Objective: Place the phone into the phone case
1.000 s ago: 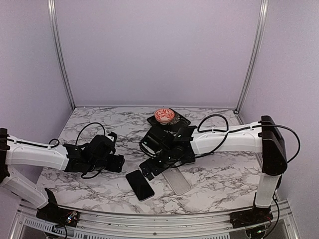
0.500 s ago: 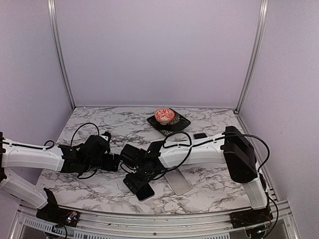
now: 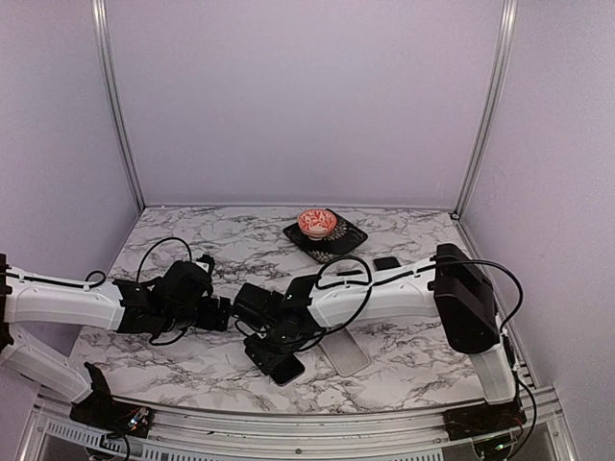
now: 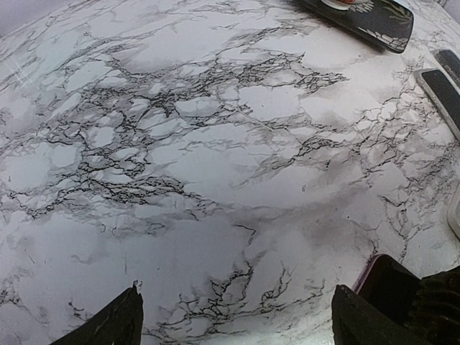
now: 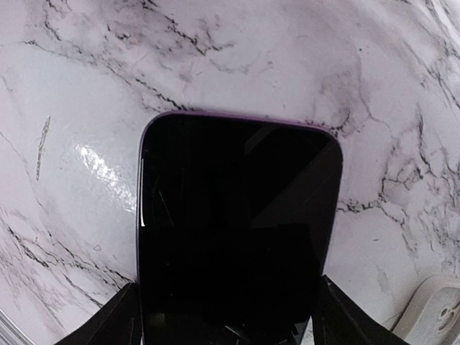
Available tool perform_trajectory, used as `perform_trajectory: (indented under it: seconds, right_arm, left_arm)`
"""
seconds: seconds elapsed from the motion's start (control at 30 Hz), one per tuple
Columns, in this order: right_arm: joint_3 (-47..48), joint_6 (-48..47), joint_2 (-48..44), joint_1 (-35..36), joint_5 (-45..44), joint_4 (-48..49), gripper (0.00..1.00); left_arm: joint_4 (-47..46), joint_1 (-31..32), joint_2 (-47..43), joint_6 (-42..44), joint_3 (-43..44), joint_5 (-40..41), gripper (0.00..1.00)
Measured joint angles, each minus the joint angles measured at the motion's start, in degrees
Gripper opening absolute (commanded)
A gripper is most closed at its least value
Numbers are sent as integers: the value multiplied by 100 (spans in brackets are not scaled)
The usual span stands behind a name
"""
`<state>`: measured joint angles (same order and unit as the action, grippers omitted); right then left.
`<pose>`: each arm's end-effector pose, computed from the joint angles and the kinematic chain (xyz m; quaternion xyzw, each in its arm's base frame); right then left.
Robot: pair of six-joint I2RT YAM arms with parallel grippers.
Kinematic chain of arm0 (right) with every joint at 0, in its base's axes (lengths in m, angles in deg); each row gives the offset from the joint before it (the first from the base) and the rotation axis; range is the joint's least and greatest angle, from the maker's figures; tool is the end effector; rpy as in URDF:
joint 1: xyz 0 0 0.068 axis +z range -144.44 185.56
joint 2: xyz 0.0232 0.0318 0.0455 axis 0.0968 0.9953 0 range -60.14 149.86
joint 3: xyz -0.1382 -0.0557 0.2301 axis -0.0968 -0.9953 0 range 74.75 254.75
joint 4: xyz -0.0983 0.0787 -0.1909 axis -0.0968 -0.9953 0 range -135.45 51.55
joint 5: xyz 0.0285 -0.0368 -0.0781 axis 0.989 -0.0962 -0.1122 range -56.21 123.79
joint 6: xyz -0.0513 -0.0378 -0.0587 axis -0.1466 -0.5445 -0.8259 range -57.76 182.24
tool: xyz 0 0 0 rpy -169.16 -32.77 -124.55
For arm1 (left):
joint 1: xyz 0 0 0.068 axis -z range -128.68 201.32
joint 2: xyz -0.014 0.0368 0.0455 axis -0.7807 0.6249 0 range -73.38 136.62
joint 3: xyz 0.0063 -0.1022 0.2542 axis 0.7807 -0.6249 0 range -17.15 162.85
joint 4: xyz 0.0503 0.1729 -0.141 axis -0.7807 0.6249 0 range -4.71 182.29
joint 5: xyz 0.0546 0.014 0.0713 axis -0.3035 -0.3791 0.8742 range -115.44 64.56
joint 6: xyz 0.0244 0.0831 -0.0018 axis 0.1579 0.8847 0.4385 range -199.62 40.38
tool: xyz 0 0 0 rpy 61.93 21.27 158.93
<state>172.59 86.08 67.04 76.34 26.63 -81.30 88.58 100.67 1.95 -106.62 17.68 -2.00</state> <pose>0.1533 0.4108 0.1317 -0.3839 0.9083 0.0717 0.1501 0.1895 -0.1739 0.1797 0.0963 0.8990 -0.0906 0.4175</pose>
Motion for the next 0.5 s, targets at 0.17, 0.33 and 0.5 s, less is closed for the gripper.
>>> perform_trajectory:
  seconds: [0.17, 0.33, 0.5]
  right_arm:
    - [-234, -11, -164, -2, 4, -15, 69]
    - [-723, -101, -529, -2, 164, -297, 69]
    - [-1285, -212, -962, -2, 415, -927, 80]
  left_arm:
    - [0, -2, 0, 4, 0, -2, 92]
    - [0, -7, 0, 44, 0, -2, 92]
    - [0, -24, 0, 66, 0, -4, 92]
